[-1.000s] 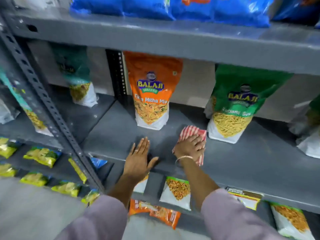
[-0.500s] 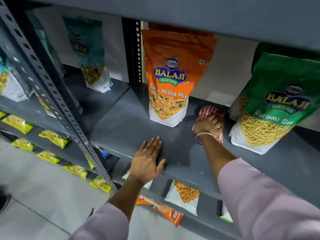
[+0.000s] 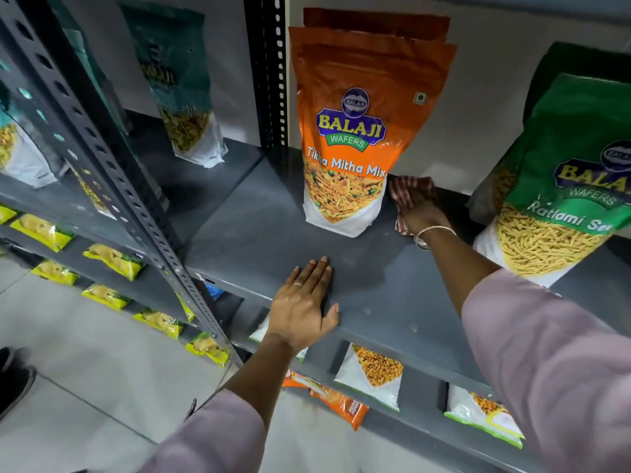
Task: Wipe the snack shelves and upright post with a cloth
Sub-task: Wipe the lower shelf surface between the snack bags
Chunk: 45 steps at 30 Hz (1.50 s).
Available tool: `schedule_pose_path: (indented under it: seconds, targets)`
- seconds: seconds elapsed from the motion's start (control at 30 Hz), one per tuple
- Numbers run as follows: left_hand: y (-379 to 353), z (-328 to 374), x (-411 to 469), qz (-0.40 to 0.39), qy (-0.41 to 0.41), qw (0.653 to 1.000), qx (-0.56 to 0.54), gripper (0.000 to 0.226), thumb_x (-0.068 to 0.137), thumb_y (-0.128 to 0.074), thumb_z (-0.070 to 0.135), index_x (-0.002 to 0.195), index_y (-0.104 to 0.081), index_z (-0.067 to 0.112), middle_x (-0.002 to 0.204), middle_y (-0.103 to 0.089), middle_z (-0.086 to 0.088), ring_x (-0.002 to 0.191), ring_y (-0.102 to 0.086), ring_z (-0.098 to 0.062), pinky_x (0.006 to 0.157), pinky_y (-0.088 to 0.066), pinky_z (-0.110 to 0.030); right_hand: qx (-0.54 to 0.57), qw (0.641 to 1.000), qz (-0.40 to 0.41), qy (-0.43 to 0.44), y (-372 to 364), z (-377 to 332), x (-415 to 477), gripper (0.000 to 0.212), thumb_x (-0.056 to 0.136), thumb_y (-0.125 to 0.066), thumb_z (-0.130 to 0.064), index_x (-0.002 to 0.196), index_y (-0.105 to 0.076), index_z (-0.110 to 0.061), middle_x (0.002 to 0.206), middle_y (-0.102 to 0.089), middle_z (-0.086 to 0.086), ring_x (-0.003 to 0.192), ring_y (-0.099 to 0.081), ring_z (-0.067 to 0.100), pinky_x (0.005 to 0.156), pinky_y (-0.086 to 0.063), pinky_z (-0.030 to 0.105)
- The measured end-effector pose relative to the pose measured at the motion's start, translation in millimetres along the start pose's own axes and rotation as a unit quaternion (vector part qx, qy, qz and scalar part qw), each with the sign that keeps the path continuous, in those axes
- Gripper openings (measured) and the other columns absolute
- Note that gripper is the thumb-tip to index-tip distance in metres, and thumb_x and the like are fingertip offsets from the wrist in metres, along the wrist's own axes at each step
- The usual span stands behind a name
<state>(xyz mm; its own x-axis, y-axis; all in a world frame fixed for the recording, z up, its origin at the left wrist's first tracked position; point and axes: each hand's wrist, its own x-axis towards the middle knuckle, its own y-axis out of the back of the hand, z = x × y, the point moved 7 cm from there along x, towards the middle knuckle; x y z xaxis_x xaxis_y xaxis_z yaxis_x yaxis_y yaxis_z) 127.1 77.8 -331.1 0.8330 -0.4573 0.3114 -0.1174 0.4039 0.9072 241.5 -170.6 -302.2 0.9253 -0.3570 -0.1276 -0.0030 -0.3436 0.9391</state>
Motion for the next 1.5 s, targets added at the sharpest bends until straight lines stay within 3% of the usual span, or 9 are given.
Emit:
schedule_pose_path:
  seconds: [0.43,0.57,0.67,0.77,0.87,0.97,1.2,1.4,1.5]
  targets:
    - [-1.4,1.2,0.7,-0.026,0.004,1.0,0.017,0.061,0.075,-0.039,0.034,0.119,-0.061,-0.001,0.127,-0.058,-0.017,0.113,-0.058,-0.032,0.102,-0.027,-0.036,0.093,0.993,0.038,0.069,-16.7,6.0,-128.1,0.043,0.092,-0.052,-0.026,0.134,-0.051,-0.036,0.143,-0.053,-0.002,0.121,-0.058,0.026,0.098,-0.046,0.035]
    - [-2.5,0.6,1.0,-0.037,0.01,0.999,0.019,0.06,0.074,-0.037,0.03,0.117,-0.062,-0.003,0.125,-0.059,-0.018,0.112,-0.059,-0.034,0.108,-0.015,-0.03,0.11,0.986,-0.01,0.122,-21.2,5.9,-219.3,0.052,0.082,-0.057,-0.011,0.119,-0.061,-0.047,0.133,-0.058,-0.022,0.115,-0.059,0.002,0.088,-0.043,0.014]
    - [-3.6,-0.7,0.4,-0.037,0.002,0.999,0.016,0.06,0.074,-0.037,0.03,0.118,-0.061,-0.002,0.126,-0.058,-0.018,0.113,-0.058,-0.034,0.108,-0.013,-0.029,0.343,0.914,-0.166,0.141,-17.6,0.8,-258.6,0.049,0.076,-0.052,0.001,0.1,-0.074,-0.035,0.098,-0.077,-0.008,0.082,-0.069,-0.003,0.077,-0.054,0.015]
    - [-4.5,-0.7,-1.0,-0.036,0.0,0.999,0.015,0.059,0.074,-0.036,0.028,0.118,-0.061,-0.002,0.125,-0.059,-0.018,0.113,-0.058,-0.033,0.109,-0.014,-0.029,0.484,0.871,-0.057,0.06,6.7,33.7,-226.0,0.036,0.074,-0.05,-0.005,0.095,-0.073,-0.024,0.063,-0.075,-0.004,0.047,-0.064,0.005,0.049,-0.052,0.018]
    - [-4.0,0.2,-1.1,-0.033,0.001,0.999,0.019,0.059,0.075,-0.035,0.028,0.119,-0.06,-0.003,0.127,-0.058,-0.018,0.114,-0.057,-0.034,0.11,-0.012,-0.028,0.266,0.961,0.066,-0.035,12.4,65.8,-185.0,0.04,0.089,-0.05,-0.015,0.127,-0.061,-0.021,0.12,-0.069,0.014,0.101,-0.069,0.025,0.082,-0.051,0.035]
    - [-1.3,-0.5,-2.2,-0.029,-0.003,0.999,0.014,0.062,0.079,-0.035,0.031,0.128,-0.052,-0.002,0.135,-0.051,-0.016,0.122,-0.051,-0.032,0.111,-0.009,-0.027,0.032,0.995,0.088,-0.029,-13.7,46.1,-187.1,0.05,0.095,-0.046,-0.014,0.144,-0.04,-0.019,0.153,-0.038,0.005,0.141,-0.038,0.023,0.111,-0.036,0.034]
    - [19.5,-22.6,-2.4,0.026,0.051,0.998,0.005,0.067,0.086,-0.028,0.034,0.143,-0.027,-0.003,0.152,-0.022,-0.016,0.14,-0.017,-0.023,0.115,0.003,-0.031,0.114,0.985,0.041,0.122,-16.8,-34.8,-205.7,0.047,0.092,-0.046,-0.007,0.129,-0.057,-0.033,0.132,-0.063,0.002,0.114,-0.064,0.028,0.094,-0.049,0.033]
    - [31.6,-48.9,-5.9,0.051,0.091,0.994,0.012,0.07,0.089,-0.018,0.038,0.146,-0.017,-0.002,0.155,-0.013,-0.015,0.143,-0.009,-0.023,0.116,-0.004,-0.038,0.043,0.978,-0.057,0.194,-33.7,-87.8,-169.7,0.054,0.098,-0.04,-0.012,0.148,-0.03,-0.028,0.157,-0.022,-0.009,0.146,-0.022,0.015,0.121,-0.02,0.032]
    - [33.7,-42.6,-0.2,0.053,0.085,0.995,0.009,0.07,0.09,-0.018,0.04,0.146,-0.013,-0.001,0.154,-0.007,-0.013,0.143,-0.006,-0.023,0.116,-0.004,-0.04,0.055,0.968,-0.06,0.237,-45.3,-105.8,-187.1,0.052,0.093,-0.047,-0.013,0.138,-0.045,-0.04,0.151,-0.042,-0.005,0.13,-0.05,0.023,0.105,-0.041,0.028]
